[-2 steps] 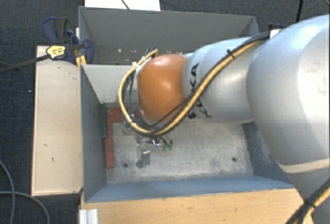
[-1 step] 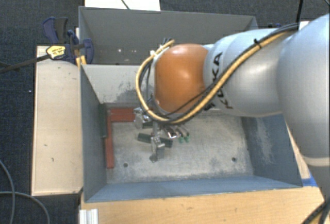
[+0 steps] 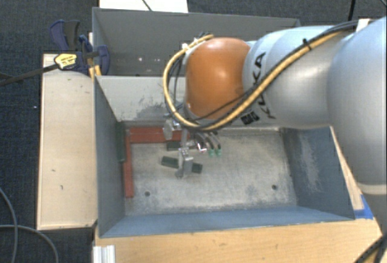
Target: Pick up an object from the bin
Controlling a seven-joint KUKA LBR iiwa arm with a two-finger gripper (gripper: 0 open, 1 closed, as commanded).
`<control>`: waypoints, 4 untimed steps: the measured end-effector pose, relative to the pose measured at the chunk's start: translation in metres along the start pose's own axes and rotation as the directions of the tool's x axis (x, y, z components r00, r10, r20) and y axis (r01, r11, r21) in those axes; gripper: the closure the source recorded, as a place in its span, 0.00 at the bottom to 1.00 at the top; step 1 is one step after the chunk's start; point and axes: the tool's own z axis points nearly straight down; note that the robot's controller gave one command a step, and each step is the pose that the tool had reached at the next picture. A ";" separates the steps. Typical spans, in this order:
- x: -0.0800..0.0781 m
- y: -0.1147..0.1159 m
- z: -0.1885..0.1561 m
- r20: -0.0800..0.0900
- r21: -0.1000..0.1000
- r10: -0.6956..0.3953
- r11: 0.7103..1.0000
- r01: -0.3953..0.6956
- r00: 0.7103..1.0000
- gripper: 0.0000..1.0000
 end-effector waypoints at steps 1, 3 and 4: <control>-0.006 -0.014 0.023 0.000 0.000 0.136 0.991 -0.136 0.991 0.00; -0.006 -0.014 0.063 -0.005 0.000 -0.004 1.000 0.004 1.000 0.00; -0.015 -0.032 0.076 0.000 -0.001 -0.052 0.999 0.052 0.999 1.00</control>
Offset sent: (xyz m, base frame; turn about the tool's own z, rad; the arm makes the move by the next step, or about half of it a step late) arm 0.0011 -0.0135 -0.0769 0.0185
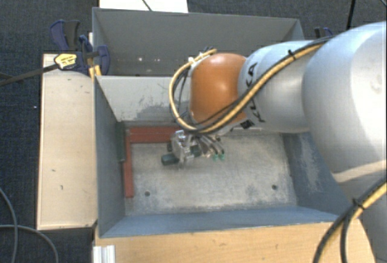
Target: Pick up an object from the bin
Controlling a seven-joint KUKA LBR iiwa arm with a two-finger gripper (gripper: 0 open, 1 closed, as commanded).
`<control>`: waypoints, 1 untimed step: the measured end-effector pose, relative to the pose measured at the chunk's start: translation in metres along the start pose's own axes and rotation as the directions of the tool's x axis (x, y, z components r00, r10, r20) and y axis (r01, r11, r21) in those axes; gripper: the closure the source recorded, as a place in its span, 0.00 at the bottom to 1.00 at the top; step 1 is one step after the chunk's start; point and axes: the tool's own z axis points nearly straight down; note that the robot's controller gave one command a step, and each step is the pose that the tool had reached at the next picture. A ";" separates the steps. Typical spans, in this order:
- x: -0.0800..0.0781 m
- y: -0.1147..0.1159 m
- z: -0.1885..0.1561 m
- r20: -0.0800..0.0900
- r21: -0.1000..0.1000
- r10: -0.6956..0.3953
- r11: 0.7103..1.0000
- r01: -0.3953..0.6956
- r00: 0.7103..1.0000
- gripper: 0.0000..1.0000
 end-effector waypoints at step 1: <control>0.000 0.000 0.000 0.000 0.000 0.001 1.000 -0.001 1.000 1.00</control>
Offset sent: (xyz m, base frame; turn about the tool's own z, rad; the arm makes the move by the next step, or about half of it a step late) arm -0.0066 -0.0110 0.1715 -0.0677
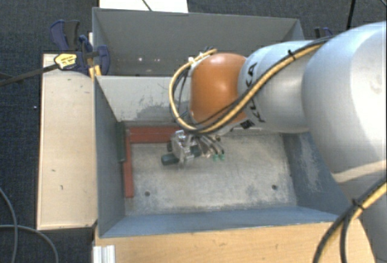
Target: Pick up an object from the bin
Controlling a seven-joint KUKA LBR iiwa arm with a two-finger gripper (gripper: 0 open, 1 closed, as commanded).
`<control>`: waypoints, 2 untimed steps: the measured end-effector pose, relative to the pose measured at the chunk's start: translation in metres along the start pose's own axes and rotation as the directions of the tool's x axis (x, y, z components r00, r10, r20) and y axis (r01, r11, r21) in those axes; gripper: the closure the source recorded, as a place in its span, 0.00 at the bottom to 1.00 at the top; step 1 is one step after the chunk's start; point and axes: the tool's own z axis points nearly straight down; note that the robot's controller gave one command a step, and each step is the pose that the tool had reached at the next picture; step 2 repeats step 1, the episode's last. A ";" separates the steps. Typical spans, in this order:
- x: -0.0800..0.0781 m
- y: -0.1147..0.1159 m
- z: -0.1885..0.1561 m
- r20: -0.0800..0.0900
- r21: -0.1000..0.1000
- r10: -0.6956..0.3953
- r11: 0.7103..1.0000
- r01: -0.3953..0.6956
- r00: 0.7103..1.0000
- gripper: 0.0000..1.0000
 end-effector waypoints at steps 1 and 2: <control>0.006 -0.009 -0.178 0.007 0.002 -0.067 0.998 0.067 0.998 1.00; 0.006 -0.009 -0.178 0.007 0.002 -0.067 0.998 0.067 0.998 1.00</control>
Offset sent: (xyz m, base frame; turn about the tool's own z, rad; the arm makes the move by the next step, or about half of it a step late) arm 0.0000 0.0000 0.0000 0.0000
